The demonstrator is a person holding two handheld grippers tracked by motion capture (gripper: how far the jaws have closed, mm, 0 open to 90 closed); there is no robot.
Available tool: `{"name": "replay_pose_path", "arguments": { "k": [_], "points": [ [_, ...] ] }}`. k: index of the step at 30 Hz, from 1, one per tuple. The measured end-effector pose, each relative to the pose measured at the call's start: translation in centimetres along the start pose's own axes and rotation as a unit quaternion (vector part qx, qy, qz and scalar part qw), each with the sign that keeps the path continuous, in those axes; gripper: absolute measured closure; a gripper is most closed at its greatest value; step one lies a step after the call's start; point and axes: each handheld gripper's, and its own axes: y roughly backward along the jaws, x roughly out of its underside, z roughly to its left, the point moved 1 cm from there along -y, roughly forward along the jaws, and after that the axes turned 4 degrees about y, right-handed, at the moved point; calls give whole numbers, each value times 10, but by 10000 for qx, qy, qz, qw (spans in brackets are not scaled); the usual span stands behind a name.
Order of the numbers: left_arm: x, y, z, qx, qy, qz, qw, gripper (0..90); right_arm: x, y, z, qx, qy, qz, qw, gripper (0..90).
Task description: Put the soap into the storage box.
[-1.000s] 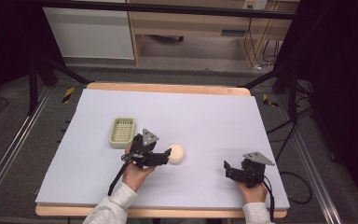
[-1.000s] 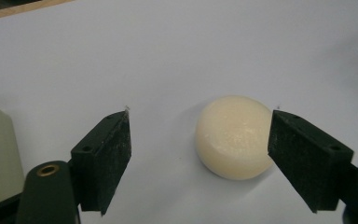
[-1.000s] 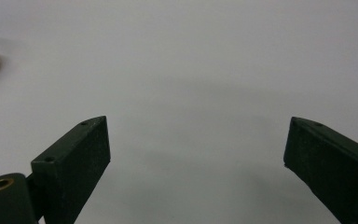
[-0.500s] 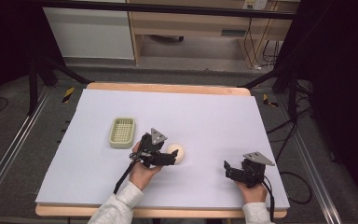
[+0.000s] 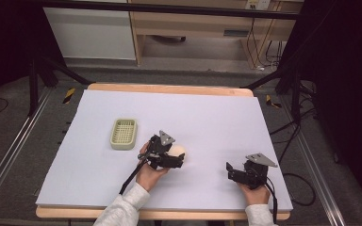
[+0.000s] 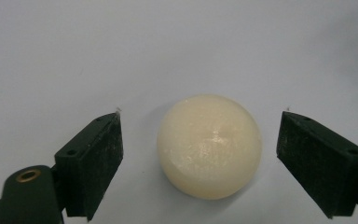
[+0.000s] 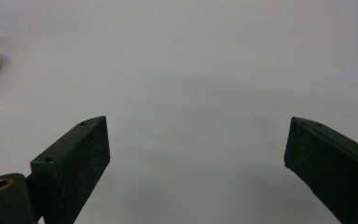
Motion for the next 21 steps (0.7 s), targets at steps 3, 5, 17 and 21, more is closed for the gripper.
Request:
{"name": "replay_pose_path", "arguments": {
  "k": [3, 5, 17, 21],
  "points": [
    [0, -3, 0, 11, -24, 44, 10000, 139, 0, 0, 0, 5, -3, -6, 10000, 73],
    [1, -6, -1, 33, -28, 47, 10000, 136, 0, 0, 0, 2, -5, -4, 10000, 72],
    [3, -18, -3, 64, -85, 234, 9997, 131, 0, 0, 0, -9, -13, -7, 10000, 73],
    [4, -21, -4, 60, -110, 276, 9995, 137, 0, 0, 0, -13, -13, -6, 10000, 73]
  ]
}}
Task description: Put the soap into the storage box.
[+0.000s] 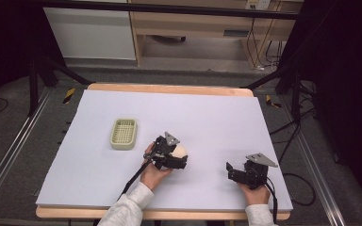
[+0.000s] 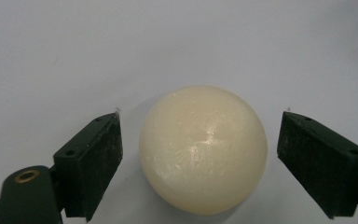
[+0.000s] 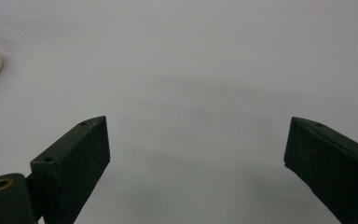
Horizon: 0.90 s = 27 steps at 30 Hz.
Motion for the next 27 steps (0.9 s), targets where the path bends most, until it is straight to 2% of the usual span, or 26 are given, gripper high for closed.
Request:
{"name": "replay_pose_path", "arguments": {
  "k": [6, 13, 17, 27],
  "points": [
    [1, -5, 0, 4, 10, 108, 9999, 156, 0, 0, 0, -3, 4, 3, 10000, 72],
    [3, -10, -2, -72, -80, 189, 9998, 179, 0, 0, 0, -5, -2, 5, 10000, 72],
    [4, -13, -2, -80, -44, 221, 9997, 198, 0, 0, 0, 0, 3, 2, 10000, 72],
    [6, -17, -3, -68, 6, 185, 9998, 234, 0, 0, 0, 3, 0, -4, 10000, 73]
  ]
}}
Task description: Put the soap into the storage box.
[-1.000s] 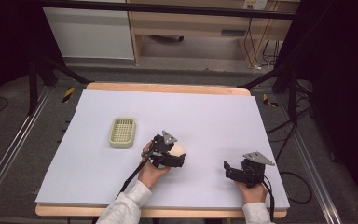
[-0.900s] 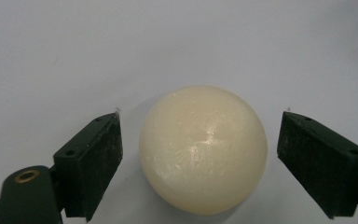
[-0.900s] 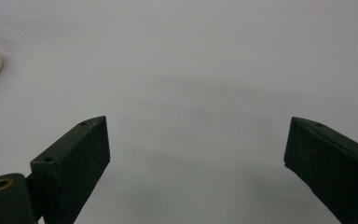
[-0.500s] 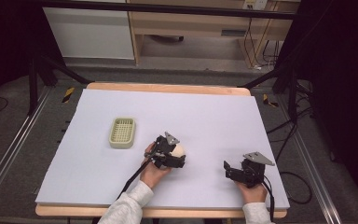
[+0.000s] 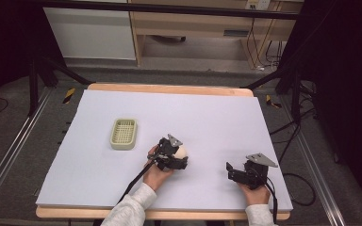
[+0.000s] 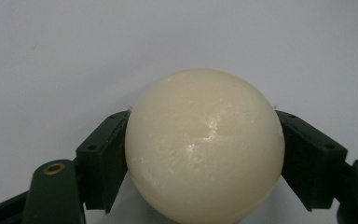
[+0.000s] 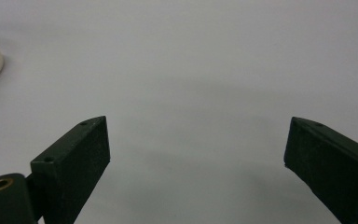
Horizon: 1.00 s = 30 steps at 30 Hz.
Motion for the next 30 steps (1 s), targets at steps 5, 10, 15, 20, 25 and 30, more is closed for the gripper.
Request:
{"name": "replay_pose_path", "arguments": {
  "k": [5, 10, 15, 20, 25, 30],
  "points": [
    [0, -1, 1, 30, 55, -12, 10000, 235, 0, 0, 0, -5, 15, 10, 10000, 73],
    [0, 0, 1, 11, 105, -14, 9999, 238, 0, 0, 0, -5, 14, 10, 10000, 73],
    [0, 0, 1, -50, 81, 1, 10000, 239, 0, 0, 0, -1, 15, 6, 10000, 73],
    [-1, 2, 3, -56, 94, 71, 9999, 240, 0, -1, 0, 5, 17, 14, 10000, 73],
    [-2, 7, 6, -51, 156, 10, 9999, 241, 0, 0, 0, 7, 27, 10, 10000, 73],
    [-3, 15, 6, -17, 143, -66, 9999, 240, 0, -1, 0, 11, 21, 15, 10000, 73]
  ]
}}
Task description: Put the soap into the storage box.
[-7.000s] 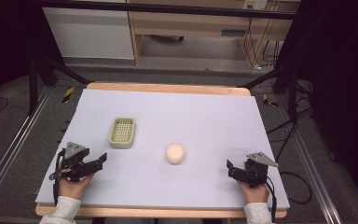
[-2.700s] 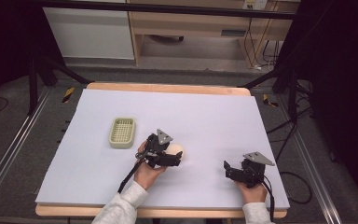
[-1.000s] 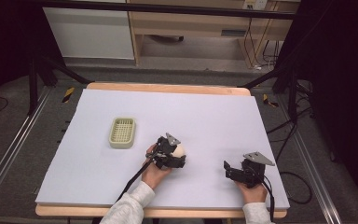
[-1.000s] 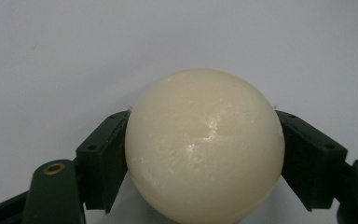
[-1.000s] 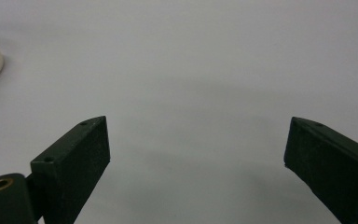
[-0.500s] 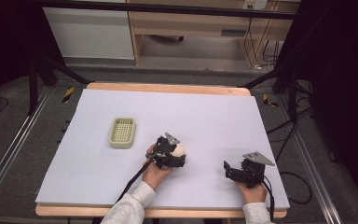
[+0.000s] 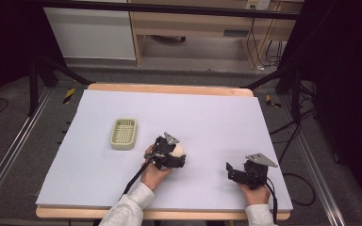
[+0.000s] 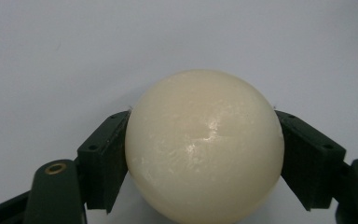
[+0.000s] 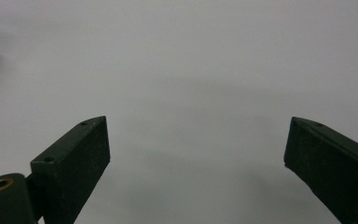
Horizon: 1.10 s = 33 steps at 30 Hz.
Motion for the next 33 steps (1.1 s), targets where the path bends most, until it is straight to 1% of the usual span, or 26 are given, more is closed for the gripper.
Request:
{"name": "replay_pose_path", "arguments": {
  "k": [7, 10, 11, 13, 14, 16, 18, 22, 25, 26, 28, 33],
  "points": [
    [0, 11, 4, 0, -86, 18, 10000, 240, 0, 0, 0, 12, 12, -10, 10000, 73],
    [0, 15, 7, 27, -64, -10, 10000, 240, 0, 1, 0, 14, 2, -23, 10000, 73],
    [0, 17, 8, 31, -19, -43, 10000, 240, 0, 1, 0, 7, -3, -20, 10000, 73],
    [0, 21, 11, 22, -47, -16, 10000, 240, 0, 1, 0, 40, 10, -45, 10000, 74],
    [0, 22, 12, 27, -17, -42, 10000, 240, 0, 1, 0, 40, 10, -45, 10000, 74],
    [0, 28, 17, -14, -49, -36, 10000, 240, 0, 1, 0, 40, -8, -54, 10000, 74],
    [0, 30, 19, -26, -59, -23, 10000, 240, 0, 1, 0, 35, -6, -57, 10000, 74],
    [1, 40, 27, -67, -61, -28, 10000, 240, 1, 0, 0, 41, -8, -29, 10000, 74],
    [1, 43, 30, -92, -64, -52, 9999, 240, 1, 0, 0, 37, -9, -29, 10000, 74],
    [2, 46, 34, -106, -60, -32, 9999, 240, 1, 0, 0, 35, -5, -20, 10000, 74],
    [2, 47, 35, -117, -70, -26, 9999, 240, 1, 0, 0, 36, -6, -18, 10000, 75],
    [1, 53, 41, -119, -13, -53, 9999, 241, 1, 0, 1, 40, -1, -7, 10000, 74]
  ]
}}
